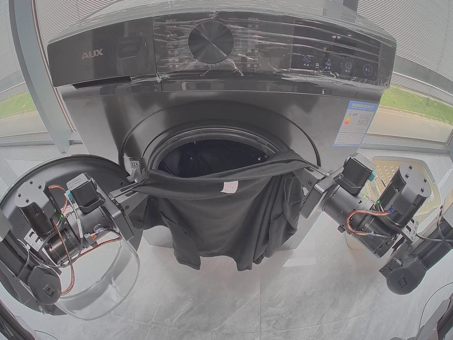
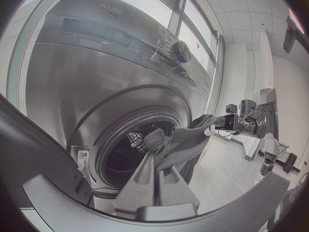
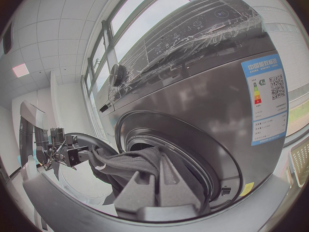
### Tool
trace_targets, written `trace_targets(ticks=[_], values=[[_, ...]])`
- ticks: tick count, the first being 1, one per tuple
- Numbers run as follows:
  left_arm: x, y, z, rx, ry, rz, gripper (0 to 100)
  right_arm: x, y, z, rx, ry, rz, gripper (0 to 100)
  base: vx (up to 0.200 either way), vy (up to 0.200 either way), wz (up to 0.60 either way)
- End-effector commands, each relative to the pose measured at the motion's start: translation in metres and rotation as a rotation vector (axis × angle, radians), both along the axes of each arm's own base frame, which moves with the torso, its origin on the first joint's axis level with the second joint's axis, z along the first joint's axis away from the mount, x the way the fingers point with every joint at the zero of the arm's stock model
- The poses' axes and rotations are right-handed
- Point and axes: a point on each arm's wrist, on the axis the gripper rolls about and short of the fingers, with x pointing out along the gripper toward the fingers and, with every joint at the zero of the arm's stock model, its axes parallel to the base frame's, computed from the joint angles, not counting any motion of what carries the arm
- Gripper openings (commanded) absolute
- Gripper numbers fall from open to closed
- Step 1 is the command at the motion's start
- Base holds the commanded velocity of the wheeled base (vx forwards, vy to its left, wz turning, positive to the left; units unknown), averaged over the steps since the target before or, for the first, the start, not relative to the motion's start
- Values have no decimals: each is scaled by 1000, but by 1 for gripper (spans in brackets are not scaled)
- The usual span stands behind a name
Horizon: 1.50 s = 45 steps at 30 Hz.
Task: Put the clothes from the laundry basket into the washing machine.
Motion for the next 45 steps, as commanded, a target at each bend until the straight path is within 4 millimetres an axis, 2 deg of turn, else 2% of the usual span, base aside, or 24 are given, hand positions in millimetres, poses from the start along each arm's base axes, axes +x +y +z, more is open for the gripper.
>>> trace_targets(ticks=[1, 5, 6, 9, 14, 23, 27, 33, 38, 40, 45], values=[[0, 0, 0, -1, -1, 0, 0, 0, 1, -1, -2, 3, 2, 0, 0, 0, 0], [-1, 0, -1, 3, 3, -1, 0, 0, 1, -1, -3, 4, 2, 0, 0, 0, 0], [-1, 0, -1, 3, 3, -1, 100, 0, 1, -1, -3, 4, 2, 0, 0, 0, 0], [-1, 0, -5, 5, 20, -7, 100, 0, 1, -2, -3, 6, 2, 0, 0, 0, 0], [1, -3, -33, 61, 125, -11, 100, 2, 1, -6, -10, 16, 1, 0, 0, 0, 0], [3, -11, -57, 161, 161, -43, 100, 2, 5, -10, -19, 30, 9, 0, 0, 0, 0], [1, -32, -72, 184, 202, -122, 100, -4, 19, -24, -43, 71, 56, 0, 0, 0, 0], [26, -54, -90, 190, 214, -151, 100, -8, 31, -32, -56, 89, 86, 0, 0, 0, 0], [33, -65, -101, 195, 229, -176, 100, -13, 38, -32, -57, 89, 117, 0, 0, 0, 0], [44, -76, -105, 188, 209, -187, 100, -19, 41, -34, -66, 96, 141, 0, 0, 0, 0], [54, -95, -115, 185, 196, -205, 100, -28, 49, -33, -61, 97, 177, 0, 0, 0, 0]])
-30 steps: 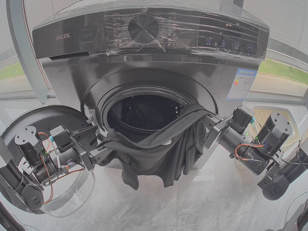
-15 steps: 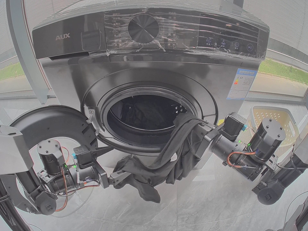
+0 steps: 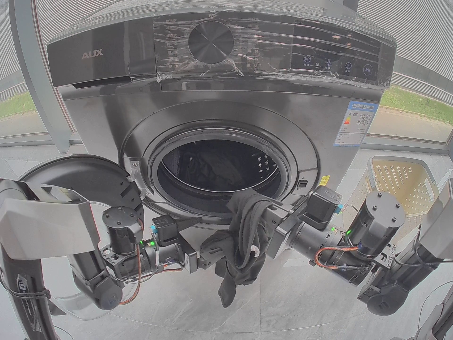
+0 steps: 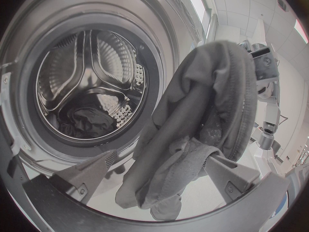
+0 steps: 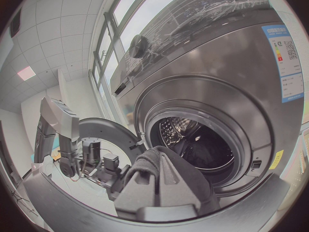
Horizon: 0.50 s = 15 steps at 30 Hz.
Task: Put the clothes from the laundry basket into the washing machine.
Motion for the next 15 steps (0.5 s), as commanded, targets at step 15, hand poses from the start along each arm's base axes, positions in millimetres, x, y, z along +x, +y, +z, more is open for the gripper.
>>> trace_targets(ticks=[15], values=[[44, -35, -58, 21, 12, 14, 100, -28, 11, -6, -23, 29, 91, 0, 0, 0, 0]])
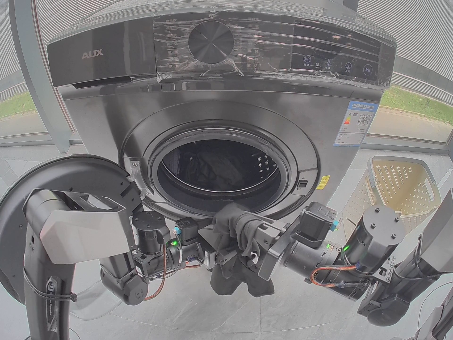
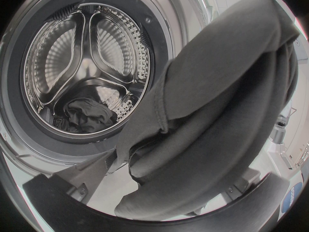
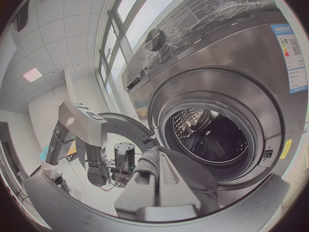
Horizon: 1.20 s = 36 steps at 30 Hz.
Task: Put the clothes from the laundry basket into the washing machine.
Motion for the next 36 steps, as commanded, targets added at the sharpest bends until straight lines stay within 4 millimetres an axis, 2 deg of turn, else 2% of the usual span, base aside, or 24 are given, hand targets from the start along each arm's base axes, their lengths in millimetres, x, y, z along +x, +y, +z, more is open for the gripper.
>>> trace_targets(ticks=[1, 2, 3, 8, 11, 16, 20, 21, 22, 23, 28, 33, 36], values=[[11, -5, -23, 13, 21, 3, 100, -7, 0, -2, -9, 9, 18, 0, 0, 0, 0], [11, -6, -24, 14, 19, 4, 100, -7, 0, -3, -13, 10, 17, 0, 0, 0, 0], [11, -6, -24, 17, 18, 3, 0, -7, -1, -3, -13, 12, 16, 0, 0, 0, 0], [11, -4, -20, 14, 10, 16, 0, -1, -2, -2, -8, 6, -4, 0, 0, 0, 0], [3, 0, -15, 22, 19, 17, 0, 11, -4, 2, 10, -8, -39, 0, 0, 0, 0], [-24, 12, 17, 16, 7, 1, 0, 38, -8, 2, 29, -26, -114, 0, 0, 0, 0], [-51, 30, 54, -17, -28, -11, 0, 58, -13, -1, 35, -28, -192, 0, 0, 0, 0], [-52, 30, 56, -20, -32, -12, 0, 59, -13, -2, 34, -27, -194, 0, 0, 0, 0], [-66, 41, 74, -51, -48, -38, 0, 65, -16, -7, 24, -18, -217, 0, 0, 0, 0], [-74, 49, 81, -65, -46, -50, 0, 68, -17, -11, 15, -9, -225, 0, 0, 0, 0], [-110, 75, 100, -116, -24, -94, 0, 75, -19, -29, -23, 28, -242, 0, 0, 0, 0], [-108, 82, 105, -131, -37, -80, 0, 75, -18, -58, -95, 96, -237, 0, 0, 0, 0], [-107, 88, 106, -134, -36, -54, 0, 74, -17, -66, -113, 117, -228, 0, 0, 0, 0]])
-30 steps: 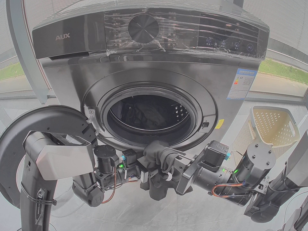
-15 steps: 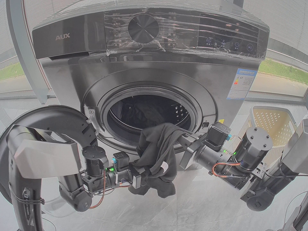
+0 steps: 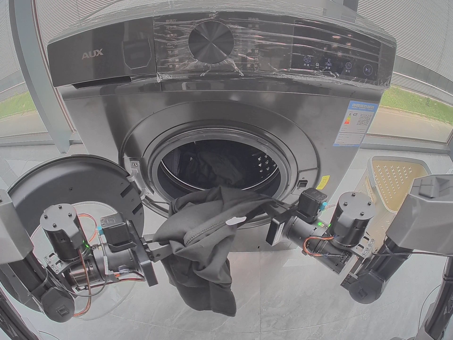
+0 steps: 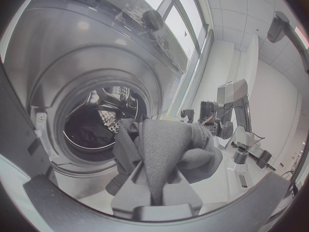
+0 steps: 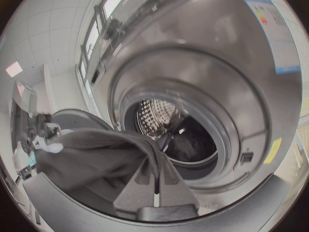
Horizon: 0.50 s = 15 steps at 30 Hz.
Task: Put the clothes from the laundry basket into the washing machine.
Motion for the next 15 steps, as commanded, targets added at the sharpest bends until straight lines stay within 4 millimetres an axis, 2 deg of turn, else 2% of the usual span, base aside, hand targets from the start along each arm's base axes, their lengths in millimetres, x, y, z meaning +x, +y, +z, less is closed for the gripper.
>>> trace_targets(ticks=[1, 8, 9, 10, 12, 15], values=[[-7, 17, 15, -28, -47, 45, 0, 3, 1, -34, -65, 86, 0, 0, 0, 0, 0], [0, 17, 17, -37, -55, 57, 0, -1, 1, -32, -69, 85, 11, 0, 0, 0, 0], [0, 17, 17, -36, -56, 57, 0, -2, 1, -31, -66, 83, 13, 100, 0, 0, 0], [0, 17, 17, -36, -56, 57, 0, -2, 1, -31, -66, 83, 13, 100, 0, 0, 0], [3, 16, 20, -44, -72, 65, 0, -17, -5, -26, -82, 94, 37, 100, 0, 0, 0], [9, 15, 25, -56, -94, 94, 0, -55, -22, -28, -163, 147, 156, 100, 0, 0, 0]])
